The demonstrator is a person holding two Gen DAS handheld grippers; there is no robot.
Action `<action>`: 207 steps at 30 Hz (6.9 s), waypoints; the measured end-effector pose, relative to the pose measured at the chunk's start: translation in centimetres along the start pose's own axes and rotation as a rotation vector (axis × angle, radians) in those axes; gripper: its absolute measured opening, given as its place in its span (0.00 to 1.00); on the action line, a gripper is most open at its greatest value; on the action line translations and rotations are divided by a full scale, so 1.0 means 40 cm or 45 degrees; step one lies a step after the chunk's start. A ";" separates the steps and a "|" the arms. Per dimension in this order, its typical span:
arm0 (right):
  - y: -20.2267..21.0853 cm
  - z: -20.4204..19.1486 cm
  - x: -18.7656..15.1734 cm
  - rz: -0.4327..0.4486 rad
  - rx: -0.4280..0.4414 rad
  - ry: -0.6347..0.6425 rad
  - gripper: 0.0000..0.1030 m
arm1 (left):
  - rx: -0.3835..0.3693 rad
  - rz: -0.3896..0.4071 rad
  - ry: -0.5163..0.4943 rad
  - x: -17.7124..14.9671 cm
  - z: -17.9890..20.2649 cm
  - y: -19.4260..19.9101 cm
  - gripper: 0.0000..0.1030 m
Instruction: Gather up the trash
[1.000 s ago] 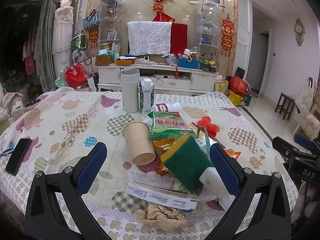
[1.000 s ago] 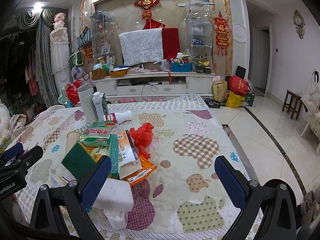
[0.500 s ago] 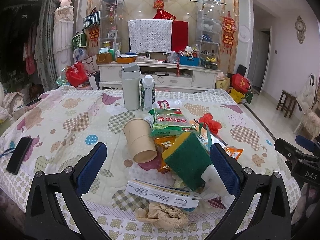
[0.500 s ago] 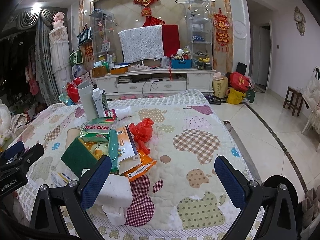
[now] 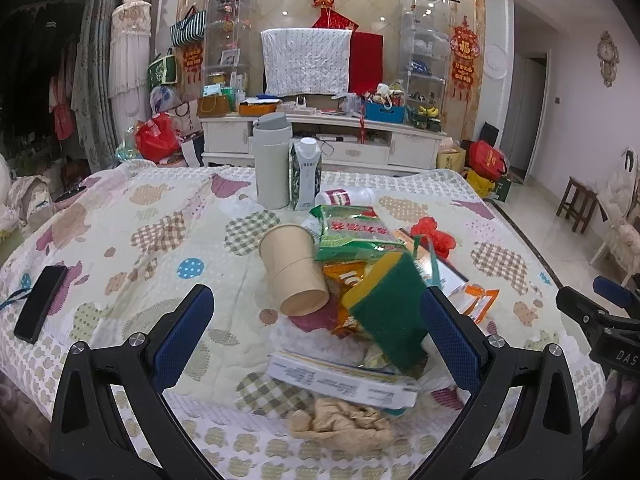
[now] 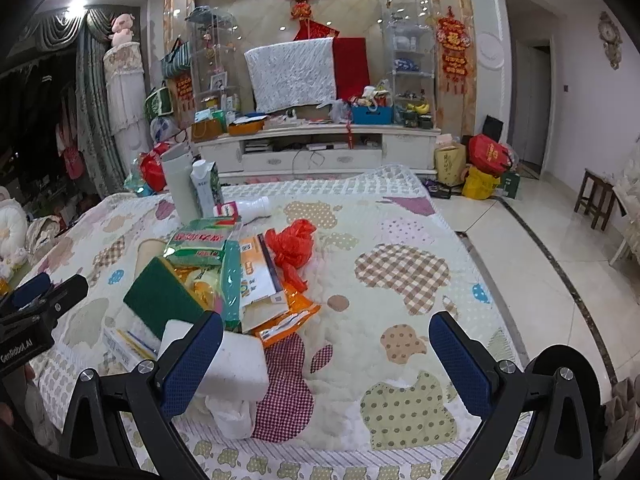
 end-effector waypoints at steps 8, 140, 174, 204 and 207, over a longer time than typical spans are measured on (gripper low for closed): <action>-0.004 -0.018 -0.028 -0.050 0.174 -0.006 0.82 | -0.055 -0.125 0.020 -0.029 -0.117 -0.011 0.99; 0.155 0.935 -0.213 -0.114 -0.413 -0.607 0.37 | -0.927 -0.261 -0.517 0.051 1.125 -0.138 0.26; 0.122 0.652 -0.135 -0.015 -0.316 -0.451 0.70 | -0.582 -0.173 -0.440 0.005 0.809 -0.095 0.56; -0.007 0.225 -0.092 -0.129 0.032 -0.173 0.72 | -0.297 -0.233 -0.189 -0.022 0.305 -0.049 0.56; -0.023 0.188 -0.101 -0.168 0.077 -0.145 0.72 | -0.267 -0.261 -0.164 -0.042 0.241 -0.045 0.56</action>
Point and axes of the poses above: each gripper's, at about its wrist camera, not at the fingertips, and y roughly against the way its jaws point, z to its right, x to its top, the point moved 4 cm from there along -y, roughly the way its jaws point, and after that the axes turned 8 degrees about -y, right-handed, at the moved point
